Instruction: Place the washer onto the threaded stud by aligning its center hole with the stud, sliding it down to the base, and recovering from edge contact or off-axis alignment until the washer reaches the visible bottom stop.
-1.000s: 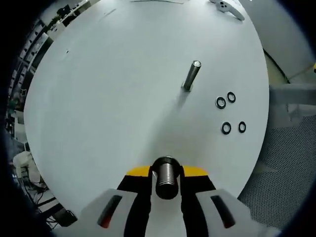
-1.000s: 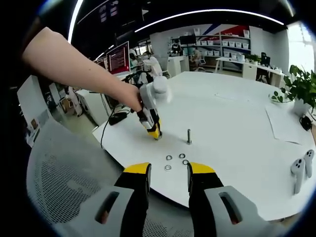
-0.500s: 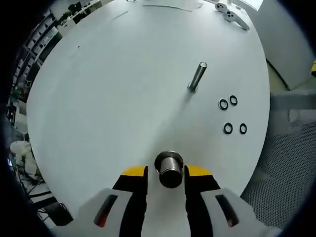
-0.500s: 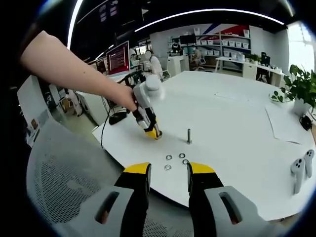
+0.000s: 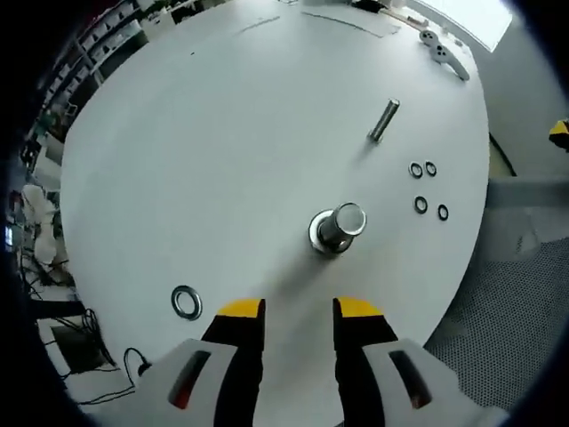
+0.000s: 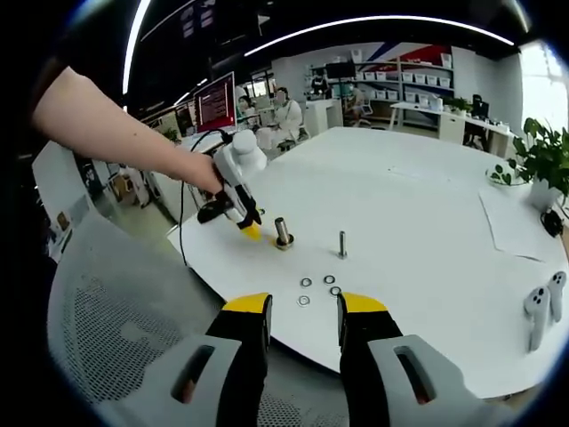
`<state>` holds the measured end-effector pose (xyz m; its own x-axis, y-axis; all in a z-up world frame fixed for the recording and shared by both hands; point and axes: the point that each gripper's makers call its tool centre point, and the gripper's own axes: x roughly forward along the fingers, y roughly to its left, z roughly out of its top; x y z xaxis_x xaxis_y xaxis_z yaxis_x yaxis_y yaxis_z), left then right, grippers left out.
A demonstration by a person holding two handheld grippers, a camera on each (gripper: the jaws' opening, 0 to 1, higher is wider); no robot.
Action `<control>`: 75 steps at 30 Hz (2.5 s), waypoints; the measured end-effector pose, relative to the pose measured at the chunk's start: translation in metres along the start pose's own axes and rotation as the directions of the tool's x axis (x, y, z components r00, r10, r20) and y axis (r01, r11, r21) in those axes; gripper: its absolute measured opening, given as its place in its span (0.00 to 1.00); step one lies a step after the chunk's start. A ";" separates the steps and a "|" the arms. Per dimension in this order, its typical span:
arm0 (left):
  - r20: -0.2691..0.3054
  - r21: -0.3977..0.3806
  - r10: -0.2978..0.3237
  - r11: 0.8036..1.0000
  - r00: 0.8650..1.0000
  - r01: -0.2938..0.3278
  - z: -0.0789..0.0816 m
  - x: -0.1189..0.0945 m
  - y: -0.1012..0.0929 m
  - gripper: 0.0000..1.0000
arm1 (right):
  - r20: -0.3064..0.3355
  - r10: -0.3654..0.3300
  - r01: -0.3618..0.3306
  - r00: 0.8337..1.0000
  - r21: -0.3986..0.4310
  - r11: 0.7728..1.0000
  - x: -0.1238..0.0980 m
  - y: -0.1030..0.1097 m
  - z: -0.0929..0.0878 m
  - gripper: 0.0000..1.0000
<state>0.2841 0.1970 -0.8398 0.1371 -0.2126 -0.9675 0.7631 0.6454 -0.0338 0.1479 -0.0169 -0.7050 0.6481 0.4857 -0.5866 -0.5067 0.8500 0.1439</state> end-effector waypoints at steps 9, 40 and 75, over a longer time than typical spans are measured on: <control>0.007 -0.083 0.014 0.996 1.000 -0.013 -0.023 -0.004 0.010 0.31 | -0.006 0.010 -0.010 1.000 -0.007 1.000 0.001 0.002 -0.001 0.32; 0.037 -0.269 0.143 0.955 0.989 -0.128 -0.027 -0.004 0.087 0.32 | -0.025 0.007 -0.007 1.000 -0.013 1.000 0.002 0.001 -0.004 0.32; 0.039 -0.303 0.139 0.945 0.990 -0.120 -0.009 0.023 0.109 0.23 | -0.045 -0.009 0.008 0.999 -0.012 1.000 0.002 -0.004 -0.007 0.32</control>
<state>0.3648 0.2686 -0.8680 0.2664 -0.1498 -0.9521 0.5136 0.8580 0.0087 0.1470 -0.0205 -0.7125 0.6263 0.4687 -0.6229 -0.5082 0.8514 0.1296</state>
